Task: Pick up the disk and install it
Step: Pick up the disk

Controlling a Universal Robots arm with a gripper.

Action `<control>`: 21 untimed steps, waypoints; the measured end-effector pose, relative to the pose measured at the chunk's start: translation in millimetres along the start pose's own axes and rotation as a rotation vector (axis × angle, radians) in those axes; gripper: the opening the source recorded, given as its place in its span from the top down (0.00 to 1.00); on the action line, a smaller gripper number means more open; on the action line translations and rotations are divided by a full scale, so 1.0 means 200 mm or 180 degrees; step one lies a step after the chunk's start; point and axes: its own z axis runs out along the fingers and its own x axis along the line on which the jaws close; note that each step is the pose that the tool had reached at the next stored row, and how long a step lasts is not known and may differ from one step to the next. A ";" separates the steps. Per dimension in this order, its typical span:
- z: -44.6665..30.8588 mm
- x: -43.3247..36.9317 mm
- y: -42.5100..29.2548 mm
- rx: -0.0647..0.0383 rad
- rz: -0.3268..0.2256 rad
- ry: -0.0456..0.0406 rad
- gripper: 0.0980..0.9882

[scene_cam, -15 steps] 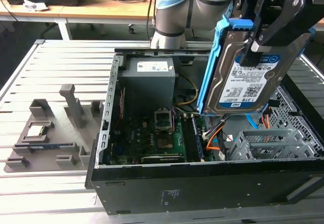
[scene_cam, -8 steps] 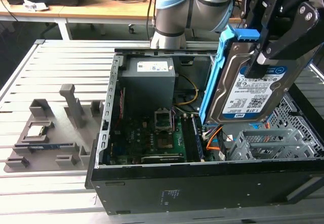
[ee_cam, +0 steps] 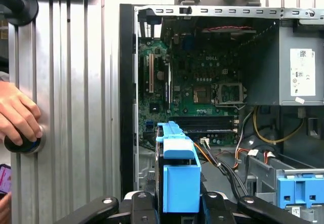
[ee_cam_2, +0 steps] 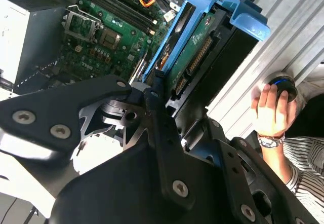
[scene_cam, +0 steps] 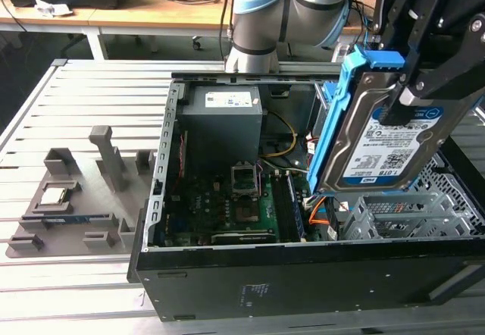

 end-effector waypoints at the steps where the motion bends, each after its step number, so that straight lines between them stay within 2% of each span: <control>1: 0.000 0.000 -0.011 0.0000 0.0000 0.0000 0.70; 7: -0.001 -0.001 -0.085 -0.0001 0.0000 0.0001 0.70; 8: -0.001 -0.001 -0.113 -0.0001 0.0000 0.0001 0.70; 10: -0.002 -0.001 -0.145 -0.0001 0.0000 0.0002 0.70; 12: -0.002 -0.001 -0.160 -0.0001 0.0000 0.0002 0.70; 14: -0.002 -0.002 -0.192 -0.0001 0.0000 0.0002 0.70; 18: -0.001 -0.002 -0.225 -0.0002 0.0000 0.0002 0.70; 21: 0.008 -0.002 -0.228 -0.0005 0.0001 0.0003 0.70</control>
